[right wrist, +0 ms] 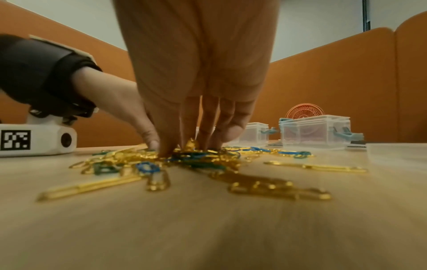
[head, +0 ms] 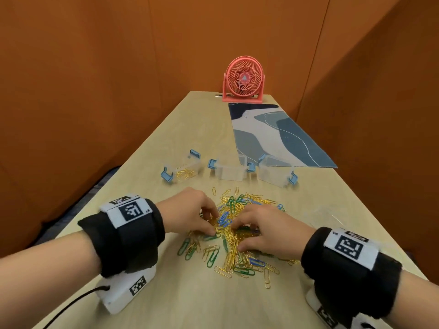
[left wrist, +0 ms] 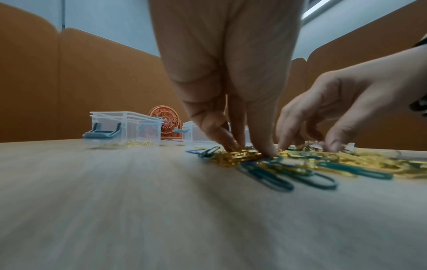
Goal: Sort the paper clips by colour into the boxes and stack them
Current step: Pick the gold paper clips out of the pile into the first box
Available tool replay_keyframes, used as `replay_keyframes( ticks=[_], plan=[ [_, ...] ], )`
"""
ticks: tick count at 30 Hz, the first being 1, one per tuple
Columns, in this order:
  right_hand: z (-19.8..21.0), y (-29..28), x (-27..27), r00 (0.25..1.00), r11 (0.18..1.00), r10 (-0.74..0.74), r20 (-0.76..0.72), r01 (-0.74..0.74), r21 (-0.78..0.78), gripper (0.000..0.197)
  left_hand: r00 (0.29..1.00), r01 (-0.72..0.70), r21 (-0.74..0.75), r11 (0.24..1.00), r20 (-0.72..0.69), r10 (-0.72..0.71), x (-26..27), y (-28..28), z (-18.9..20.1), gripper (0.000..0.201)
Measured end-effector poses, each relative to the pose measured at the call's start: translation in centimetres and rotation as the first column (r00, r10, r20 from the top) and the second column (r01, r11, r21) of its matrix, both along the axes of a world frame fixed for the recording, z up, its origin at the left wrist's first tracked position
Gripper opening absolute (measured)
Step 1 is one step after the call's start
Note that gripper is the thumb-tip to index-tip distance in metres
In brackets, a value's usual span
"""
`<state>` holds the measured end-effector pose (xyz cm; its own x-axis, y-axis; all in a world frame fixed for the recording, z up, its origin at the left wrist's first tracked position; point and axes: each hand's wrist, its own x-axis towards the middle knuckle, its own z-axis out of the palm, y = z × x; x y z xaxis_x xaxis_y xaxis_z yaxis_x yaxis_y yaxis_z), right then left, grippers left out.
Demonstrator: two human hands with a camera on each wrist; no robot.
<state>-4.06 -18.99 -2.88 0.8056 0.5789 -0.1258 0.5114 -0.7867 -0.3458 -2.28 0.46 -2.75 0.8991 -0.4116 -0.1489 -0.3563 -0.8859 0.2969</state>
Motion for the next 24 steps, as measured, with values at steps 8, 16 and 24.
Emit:
replay_keyframes(
  ticks=[8, 16, 24],
  plan=[
    [-0.2, -0.6, 0.6, 0.993, 0.988, -0.115, 0.03, 0.111, 0.107, 0.007, 0.993, -0.114, -0.179, 0.977, -0.057, 0.105, 0.8, 1.4, 0.2, 0.01],
    [0.8, -1.3, 0.8, 0.985, 0.932, -0.146, -0.096, 0.17, 0.321, 0.014, 0.711, -0.604, -0.602, 0.522, -0.703, 0.011, 0.8, 3.5, 1.9, 0.013],
    [0.8, -0.2, 0.2, 0.983, 0.988, 0.135, -0.124, -0.143, -0.063, 0.049, 0.837, -0.373, -0.4, 0.837, -0.535, 0.117, 0.1, 3.0, 0.9, 0.027]
  ],
)
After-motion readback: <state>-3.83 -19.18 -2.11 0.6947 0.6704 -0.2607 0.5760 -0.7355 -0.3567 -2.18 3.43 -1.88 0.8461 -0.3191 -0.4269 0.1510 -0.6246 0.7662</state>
